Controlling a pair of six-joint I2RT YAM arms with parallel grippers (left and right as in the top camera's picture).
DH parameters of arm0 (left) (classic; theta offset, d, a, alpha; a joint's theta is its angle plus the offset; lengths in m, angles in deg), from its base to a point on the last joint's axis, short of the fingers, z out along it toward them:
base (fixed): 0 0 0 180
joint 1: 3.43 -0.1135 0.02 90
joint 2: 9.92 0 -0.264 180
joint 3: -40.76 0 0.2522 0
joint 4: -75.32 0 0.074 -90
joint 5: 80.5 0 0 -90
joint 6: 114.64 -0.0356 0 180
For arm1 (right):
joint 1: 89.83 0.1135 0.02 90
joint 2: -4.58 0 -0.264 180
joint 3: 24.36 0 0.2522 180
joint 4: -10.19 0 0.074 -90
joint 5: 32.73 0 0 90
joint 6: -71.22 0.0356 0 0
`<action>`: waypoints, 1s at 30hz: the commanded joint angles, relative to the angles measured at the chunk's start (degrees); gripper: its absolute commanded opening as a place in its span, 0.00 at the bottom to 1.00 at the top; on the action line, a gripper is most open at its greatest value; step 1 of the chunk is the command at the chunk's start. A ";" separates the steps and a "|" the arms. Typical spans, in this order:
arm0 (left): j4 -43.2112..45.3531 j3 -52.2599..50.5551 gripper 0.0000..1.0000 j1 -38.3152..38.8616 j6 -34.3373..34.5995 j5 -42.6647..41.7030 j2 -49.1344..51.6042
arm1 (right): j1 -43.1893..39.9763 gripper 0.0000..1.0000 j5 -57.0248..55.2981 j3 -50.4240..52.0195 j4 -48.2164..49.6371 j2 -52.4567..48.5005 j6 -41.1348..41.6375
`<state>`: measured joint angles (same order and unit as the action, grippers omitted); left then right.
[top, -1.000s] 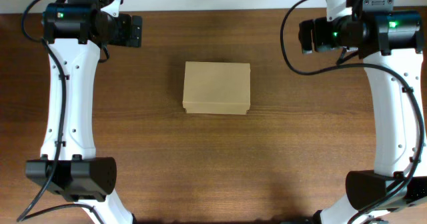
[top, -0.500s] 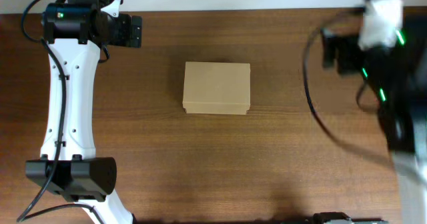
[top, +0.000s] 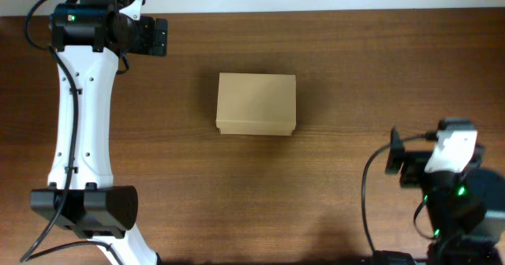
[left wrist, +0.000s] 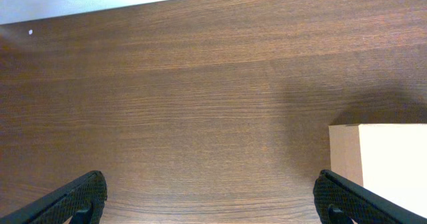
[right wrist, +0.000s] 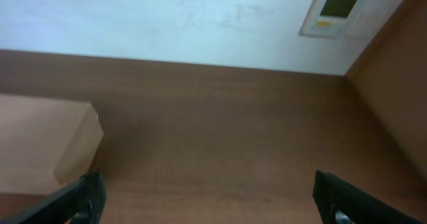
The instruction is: Pack container
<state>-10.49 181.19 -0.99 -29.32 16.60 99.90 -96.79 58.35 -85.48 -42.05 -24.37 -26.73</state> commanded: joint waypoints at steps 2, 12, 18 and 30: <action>-0.07 0.90 1.00 -0.37 0.11 0.26 -1.60 | -0.57 0.99 -0.26 7.87 0.20 6.93 -0.13; -0.07 0.90 1.00 -0.37 0.11 0.26 -1.60 | -0.57 0.99 -0.28 14.21 0.17 10.86 -0.15; -0.07 0.90 1.00 -0.37 0.11 0.26 -1.60 | -0.57 0.99 -0.26 14.56 0.17 10.88 -0.15; -0.07 0.90 1.00 -0.37 0.11 0.26 -1.57 | -0.57 0.99 -0.26 22.38 0.66 11.17 -0.13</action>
<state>-10.49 181.19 -0.99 -29.32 16.62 99.90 -96.83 58.35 -64.82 -41.72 -14.01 -26.75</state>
